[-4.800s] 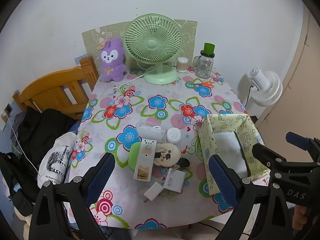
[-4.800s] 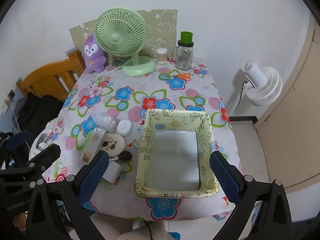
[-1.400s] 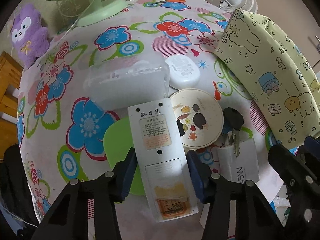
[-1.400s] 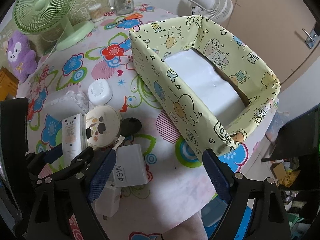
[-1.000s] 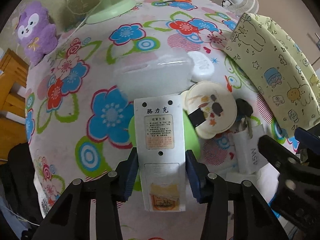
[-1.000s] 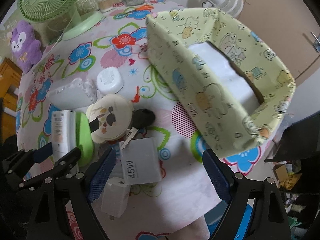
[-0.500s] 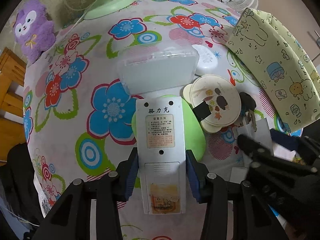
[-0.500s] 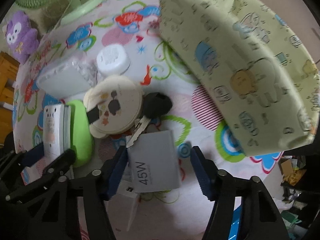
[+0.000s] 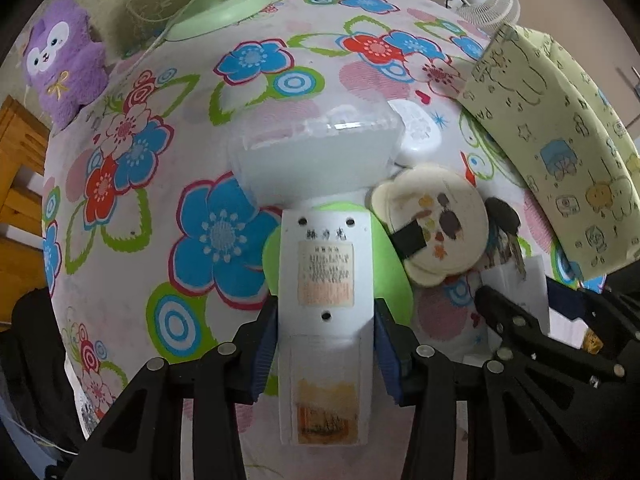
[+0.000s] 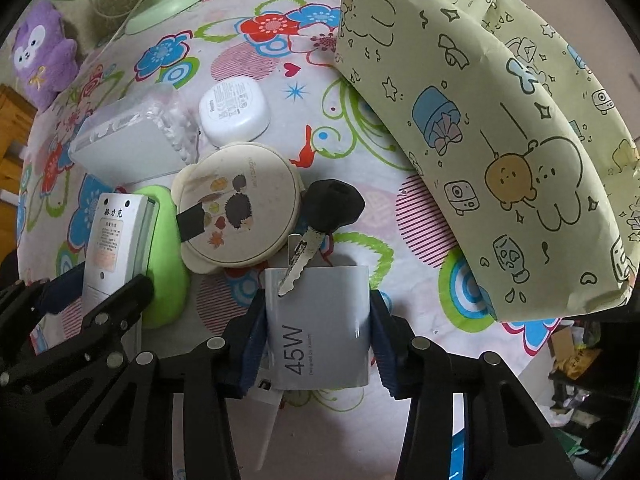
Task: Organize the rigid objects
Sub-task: 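Grasp the white device with the left tool while the right tool grasps the charger block, then lift the white device with the left tool while the right tool lifts the charger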
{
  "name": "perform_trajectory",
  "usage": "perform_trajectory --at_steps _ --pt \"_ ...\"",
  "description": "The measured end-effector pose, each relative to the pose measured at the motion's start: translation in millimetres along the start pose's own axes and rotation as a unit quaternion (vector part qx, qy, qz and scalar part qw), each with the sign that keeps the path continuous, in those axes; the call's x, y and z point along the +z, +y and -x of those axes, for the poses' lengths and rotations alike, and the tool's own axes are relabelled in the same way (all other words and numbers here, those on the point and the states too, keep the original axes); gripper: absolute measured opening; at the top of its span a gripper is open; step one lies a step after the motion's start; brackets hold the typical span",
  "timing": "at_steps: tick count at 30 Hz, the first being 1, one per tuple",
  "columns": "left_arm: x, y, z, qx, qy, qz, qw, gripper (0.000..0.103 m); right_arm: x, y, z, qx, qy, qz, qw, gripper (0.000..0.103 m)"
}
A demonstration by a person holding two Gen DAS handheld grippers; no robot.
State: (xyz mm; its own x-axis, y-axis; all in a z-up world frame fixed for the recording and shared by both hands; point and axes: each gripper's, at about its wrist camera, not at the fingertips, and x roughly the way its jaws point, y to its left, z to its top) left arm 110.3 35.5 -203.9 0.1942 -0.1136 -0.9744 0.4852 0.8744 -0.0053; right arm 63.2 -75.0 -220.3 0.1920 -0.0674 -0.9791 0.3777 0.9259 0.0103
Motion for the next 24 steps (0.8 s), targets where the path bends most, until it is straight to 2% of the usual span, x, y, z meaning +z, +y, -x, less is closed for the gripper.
perform_trajectory --at_steps 5,8,24 --pt "4.2 -1.9 -0.8 0.001 0.001 -0.012 0.9999 0.045 6.1 -4.9 7.3 -0.001 -0.002 -0.004 1.0 0.05" --pt "3.3 -0.2 4.4 -0.016 0.005 -0.005 0.9999 0.044 9.7 -6.1 17.0 -0.002 -0.009 -0.003 1.0 0.05" --pt "-1.1 3.5 83.9 0.0 -0.068 -0.011 0.9976 0.044 1.0 4.4 89.7 0.005 -0.077 0.006 0.997 0.05"
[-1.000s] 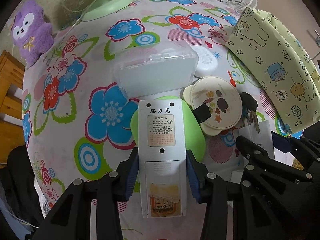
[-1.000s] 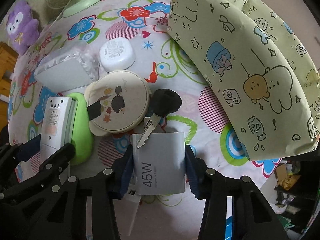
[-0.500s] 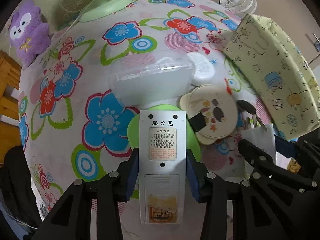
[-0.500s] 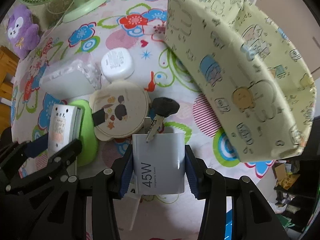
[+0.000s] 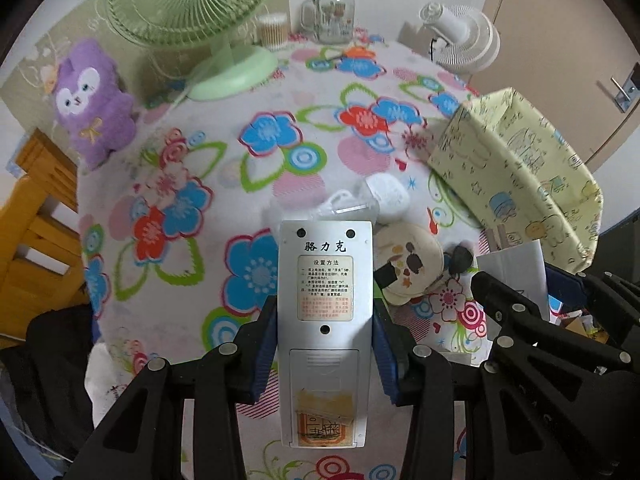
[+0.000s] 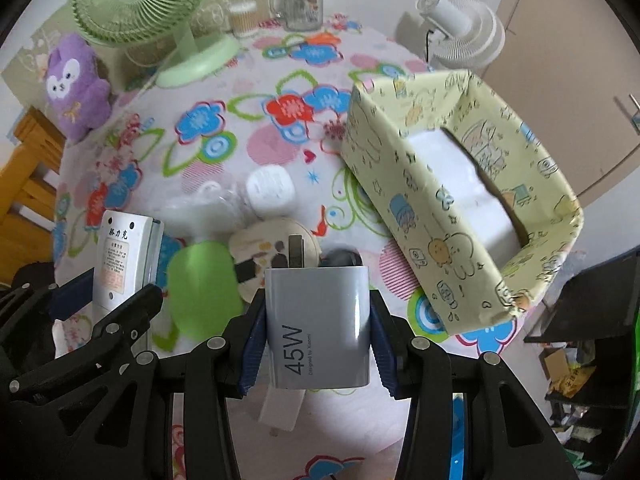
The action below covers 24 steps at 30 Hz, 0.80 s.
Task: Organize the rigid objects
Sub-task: 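Lift the white device with the left tool while the right tool lifts the charger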
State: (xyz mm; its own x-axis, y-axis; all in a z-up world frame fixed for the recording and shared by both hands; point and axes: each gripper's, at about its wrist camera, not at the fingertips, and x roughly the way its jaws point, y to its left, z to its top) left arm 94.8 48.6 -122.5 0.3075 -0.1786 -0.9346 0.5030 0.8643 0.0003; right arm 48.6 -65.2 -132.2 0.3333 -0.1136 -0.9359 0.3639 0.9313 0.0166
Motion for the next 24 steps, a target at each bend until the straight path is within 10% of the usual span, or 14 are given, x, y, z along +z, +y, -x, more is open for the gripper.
perform_trajectory --at_steps 24 --pt "-15.0 7.6 59.8 0.033 -0.061 0.049 0.9964 0.044 0.7 15.7 57.4 0.03 -0.053 0.05 0.997 0.05"
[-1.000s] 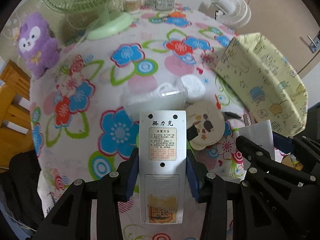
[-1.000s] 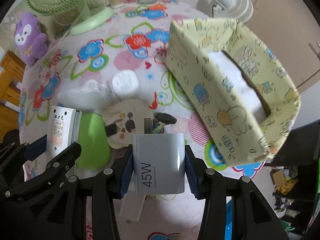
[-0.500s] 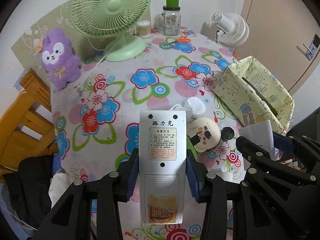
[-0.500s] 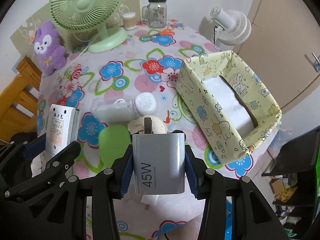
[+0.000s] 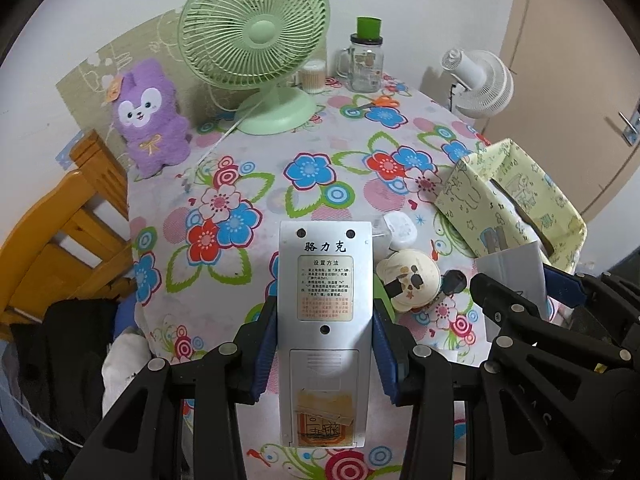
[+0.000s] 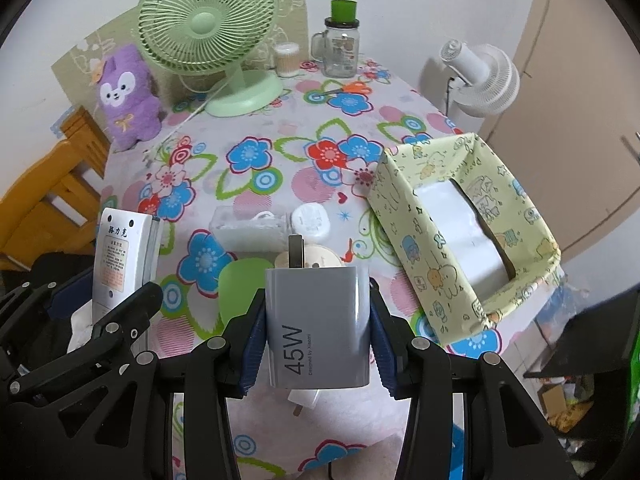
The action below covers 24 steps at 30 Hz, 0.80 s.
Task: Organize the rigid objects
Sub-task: 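Lift the white device with the left tool while the right tool lifts the charger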
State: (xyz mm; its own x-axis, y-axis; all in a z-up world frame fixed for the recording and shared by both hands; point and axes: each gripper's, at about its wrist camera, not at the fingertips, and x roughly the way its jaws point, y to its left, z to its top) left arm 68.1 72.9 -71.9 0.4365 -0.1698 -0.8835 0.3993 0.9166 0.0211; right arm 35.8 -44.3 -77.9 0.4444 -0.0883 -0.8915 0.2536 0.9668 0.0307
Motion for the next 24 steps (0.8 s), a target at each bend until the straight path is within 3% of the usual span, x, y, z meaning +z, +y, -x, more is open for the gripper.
perform_trajectory --at_steps 8,15,24 --pt "11.3 -12.0 1.6 -0.007 -0.008 0.046 0.9989 0.044 20.0 -15.3 4.1 0.007 -0.006 0.047 0.999 0.05" --pt "27.0 -36.4 0.4 0.023 -0.005 0.086 0.996 0.044 43.5 -38.1 -3.9 0.037 0.002 0.094 0.995 0.05" --pt "49.4 -71.9 -6.7 0.046 -0.002 0.102 0.9938 0.044 66.8 -74.6 -14.1 0.062 0.007 0.118 0.991 0.05"
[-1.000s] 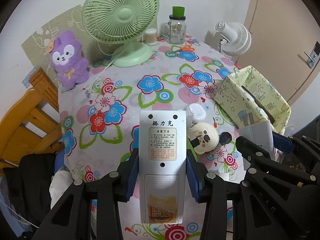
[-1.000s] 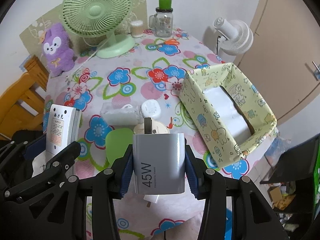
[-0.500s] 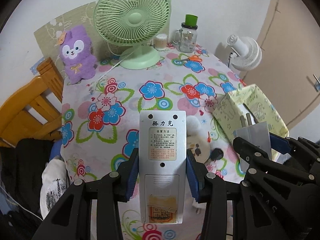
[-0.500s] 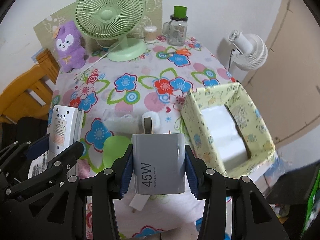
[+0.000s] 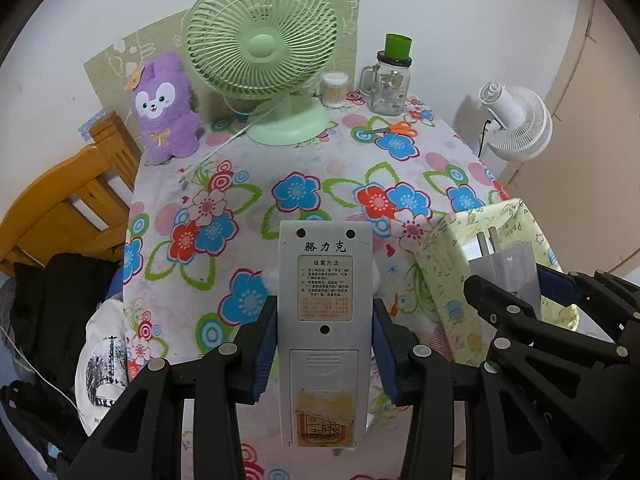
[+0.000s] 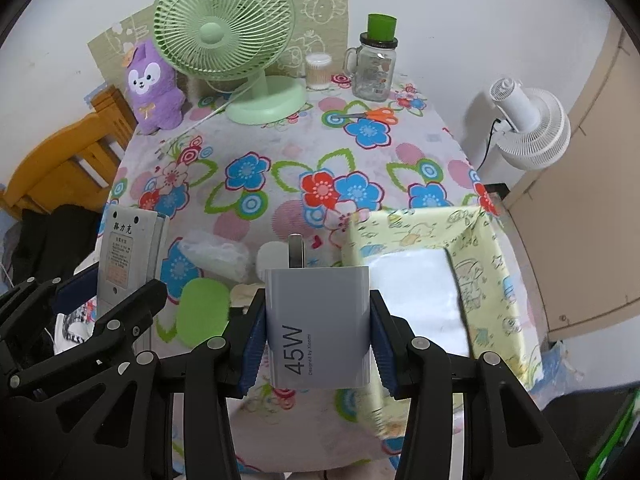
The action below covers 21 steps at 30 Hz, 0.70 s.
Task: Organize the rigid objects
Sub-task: 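Lift the white device with the left tool while the right tool lifts the charger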
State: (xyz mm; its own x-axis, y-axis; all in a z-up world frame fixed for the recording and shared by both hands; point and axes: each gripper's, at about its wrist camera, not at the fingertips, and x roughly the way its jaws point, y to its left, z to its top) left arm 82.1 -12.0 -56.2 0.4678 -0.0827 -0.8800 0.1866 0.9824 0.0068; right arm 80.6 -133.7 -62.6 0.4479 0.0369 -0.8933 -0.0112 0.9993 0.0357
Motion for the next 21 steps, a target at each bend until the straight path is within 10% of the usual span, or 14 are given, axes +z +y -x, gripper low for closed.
perform_trajectory --at_steps 21 --pt "23.6 -104.5 -24.2 -0.016 0.01 0.018 0.9996 0.045 10.8 -109.2 -9.5 0.003 0.006 0.024 1.0 0.05"
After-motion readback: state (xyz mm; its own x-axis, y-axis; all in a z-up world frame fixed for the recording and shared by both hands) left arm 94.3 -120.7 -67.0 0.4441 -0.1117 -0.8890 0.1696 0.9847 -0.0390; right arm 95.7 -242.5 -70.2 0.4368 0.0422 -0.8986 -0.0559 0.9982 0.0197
